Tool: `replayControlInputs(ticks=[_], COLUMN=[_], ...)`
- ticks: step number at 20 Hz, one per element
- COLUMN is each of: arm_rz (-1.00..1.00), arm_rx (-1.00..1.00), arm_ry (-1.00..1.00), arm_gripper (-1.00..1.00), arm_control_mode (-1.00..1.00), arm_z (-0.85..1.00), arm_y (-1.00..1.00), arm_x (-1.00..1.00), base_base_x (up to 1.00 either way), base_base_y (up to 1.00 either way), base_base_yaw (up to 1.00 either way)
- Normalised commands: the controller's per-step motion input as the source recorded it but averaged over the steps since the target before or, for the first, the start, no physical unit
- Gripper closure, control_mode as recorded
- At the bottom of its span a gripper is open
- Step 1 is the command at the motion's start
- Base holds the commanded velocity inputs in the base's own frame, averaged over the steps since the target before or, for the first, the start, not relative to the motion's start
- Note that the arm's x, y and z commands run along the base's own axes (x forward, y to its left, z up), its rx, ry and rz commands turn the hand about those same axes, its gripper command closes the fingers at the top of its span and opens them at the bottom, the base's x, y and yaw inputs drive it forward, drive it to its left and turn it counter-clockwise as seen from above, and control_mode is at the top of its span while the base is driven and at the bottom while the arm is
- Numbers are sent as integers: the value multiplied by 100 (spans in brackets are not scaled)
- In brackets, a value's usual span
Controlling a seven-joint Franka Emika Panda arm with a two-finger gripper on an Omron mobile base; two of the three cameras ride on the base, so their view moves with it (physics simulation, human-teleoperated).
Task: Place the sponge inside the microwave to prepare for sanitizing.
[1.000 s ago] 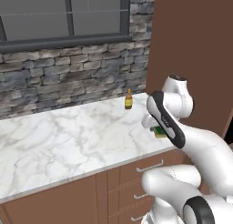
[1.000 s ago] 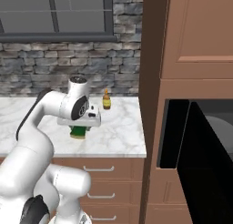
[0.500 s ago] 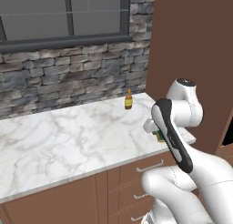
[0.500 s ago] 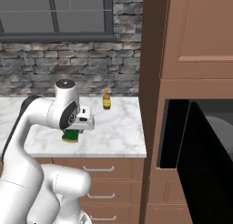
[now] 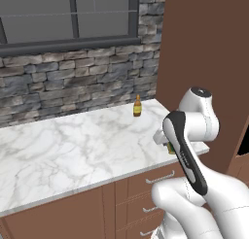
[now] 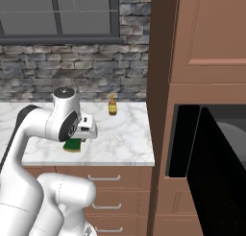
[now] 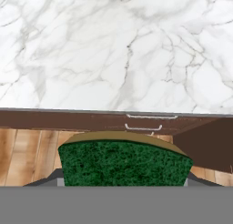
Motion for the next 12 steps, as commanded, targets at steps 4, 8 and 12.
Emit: replayControlInputs(ticks=[4,8,12], arm_rz=[0,0,0], arm_rx=[0,0,0], arm_ry=[0,0,0], arm_gripper=[100,100,100], arm_control_mode=[-100,100,100], arm_z=[0,0,0], arm_y=[0,0,0], arm_x=[0,0,0], base_base_x=[0,0,0], base_base_y=[0,0,0], base_base_yaw=[0,0,0])
